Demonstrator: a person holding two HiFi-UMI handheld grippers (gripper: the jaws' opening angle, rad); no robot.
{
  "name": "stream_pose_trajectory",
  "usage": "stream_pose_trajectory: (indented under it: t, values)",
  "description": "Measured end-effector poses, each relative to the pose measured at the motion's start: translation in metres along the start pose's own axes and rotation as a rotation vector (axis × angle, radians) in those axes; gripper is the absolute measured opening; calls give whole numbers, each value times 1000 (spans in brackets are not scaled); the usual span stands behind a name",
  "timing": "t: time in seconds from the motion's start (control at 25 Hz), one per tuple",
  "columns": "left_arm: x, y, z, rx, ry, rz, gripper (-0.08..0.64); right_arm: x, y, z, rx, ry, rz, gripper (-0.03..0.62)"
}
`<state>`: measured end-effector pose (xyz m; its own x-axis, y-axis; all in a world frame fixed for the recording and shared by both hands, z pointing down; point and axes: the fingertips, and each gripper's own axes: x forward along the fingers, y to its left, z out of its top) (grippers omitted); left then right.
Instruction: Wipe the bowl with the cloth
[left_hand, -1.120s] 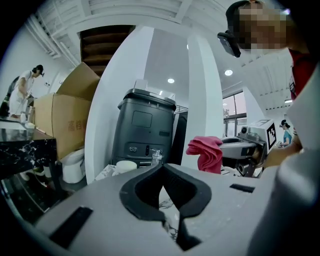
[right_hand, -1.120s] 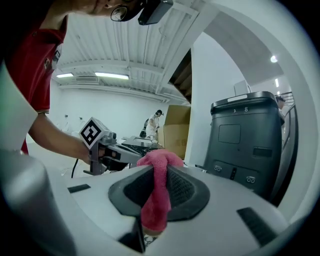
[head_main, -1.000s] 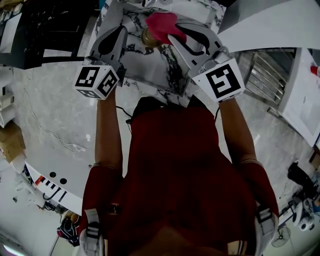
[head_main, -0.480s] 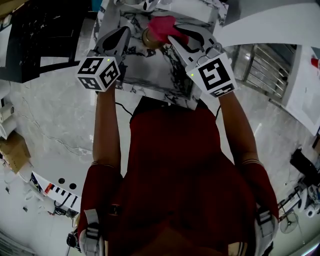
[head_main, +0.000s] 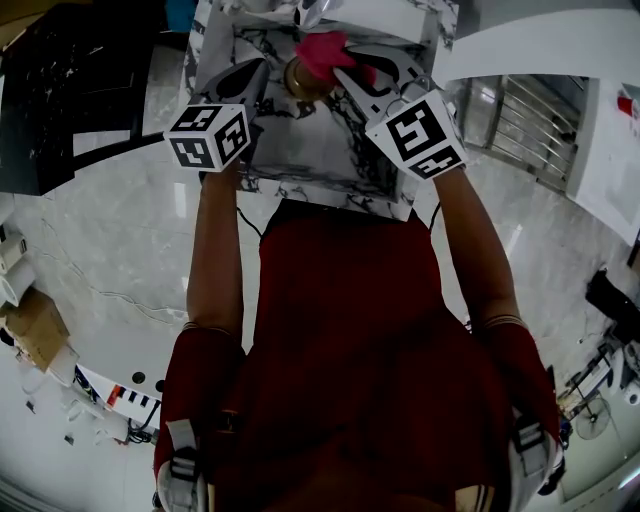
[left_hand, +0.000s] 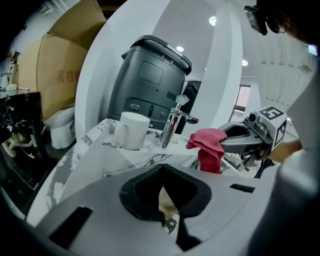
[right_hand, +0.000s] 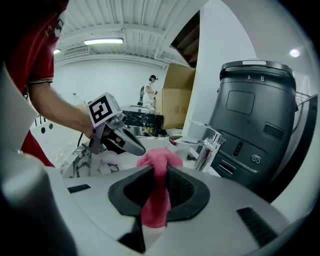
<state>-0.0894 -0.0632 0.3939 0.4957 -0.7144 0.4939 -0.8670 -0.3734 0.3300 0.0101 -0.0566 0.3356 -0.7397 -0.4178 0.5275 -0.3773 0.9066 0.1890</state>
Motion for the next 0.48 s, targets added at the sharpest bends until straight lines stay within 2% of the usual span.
stream_pose_trajectory:
  t: [0.48]
  values:
    - [32,7,-30,-21,122,-49,8,44,1,-26,-40,118,45,63]
